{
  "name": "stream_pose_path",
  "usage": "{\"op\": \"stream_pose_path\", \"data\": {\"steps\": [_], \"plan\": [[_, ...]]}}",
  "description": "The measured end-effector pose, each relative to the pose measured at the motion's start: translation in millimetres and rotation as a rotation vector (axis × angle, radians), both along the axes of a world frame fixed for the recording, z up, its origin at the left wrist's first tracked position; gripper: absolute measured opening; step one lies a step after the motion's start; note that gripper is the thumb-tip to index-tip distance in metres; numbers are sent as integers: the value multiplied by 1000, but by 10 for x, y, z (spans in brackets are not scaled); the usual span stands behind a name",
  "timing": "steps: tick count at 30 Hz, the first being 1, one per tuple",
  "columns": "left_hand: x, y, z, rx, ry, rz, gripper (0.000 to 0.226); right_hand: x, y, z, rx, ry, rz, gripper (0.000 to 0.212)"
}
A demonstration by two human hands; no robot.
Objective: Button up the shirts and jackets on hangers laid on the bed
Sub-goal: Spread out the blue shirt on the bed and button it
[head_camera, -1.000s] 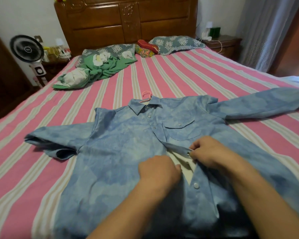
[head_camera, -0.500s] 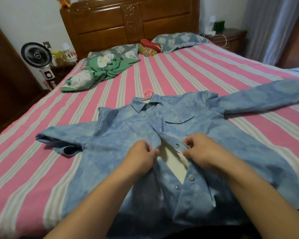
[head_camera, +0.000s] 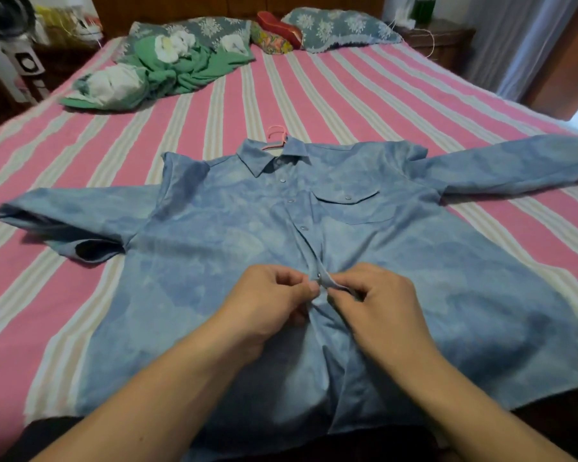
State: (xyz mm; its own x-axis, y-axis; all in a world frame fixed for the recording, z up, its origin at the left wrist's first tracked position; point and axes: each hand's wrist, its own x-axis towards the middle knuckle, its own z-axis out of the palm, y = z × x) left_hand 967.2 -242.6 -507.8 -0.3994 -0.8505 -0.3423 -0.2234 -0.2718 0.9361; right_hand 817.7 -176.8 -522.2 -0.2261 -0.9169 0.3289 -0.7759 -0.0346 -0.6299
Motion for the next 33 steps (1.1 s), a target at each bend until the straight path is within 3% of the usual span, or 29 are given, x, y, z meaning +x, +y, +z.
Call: {"op": "stream_pose_path", "data": {"steps": [3, 8, 16, 20, 27, 30, 33], "plan": [[10, 11, -12, -58, -77, -23, 37, 5, 36, -10, -18, 65, 22, 15], [15, 34, 26, -33, -70, 57, 27, 56, 53, -9, -43, 226, 5, 19], [-13, 51, 33, -21, -77, 93, 26, 103, 66, -8, -94, 185, 34, 33], [-26, 56, 28, -4, -64, 114, 24, 115, 77, -16, -103, 200, 36, 27], [-62, 10, 61, 179, 101, 219, 13, 233, 43, -7, -120, 282, 13, 30], [-53, 16, 65, 203, 142, 219, 16, 224, 8, 9, -78, 312, 31, 29], [-38, 64, 81, 117, 118, 164, 17, 149, 3, 103, 98, 331, 82, 30]]}}
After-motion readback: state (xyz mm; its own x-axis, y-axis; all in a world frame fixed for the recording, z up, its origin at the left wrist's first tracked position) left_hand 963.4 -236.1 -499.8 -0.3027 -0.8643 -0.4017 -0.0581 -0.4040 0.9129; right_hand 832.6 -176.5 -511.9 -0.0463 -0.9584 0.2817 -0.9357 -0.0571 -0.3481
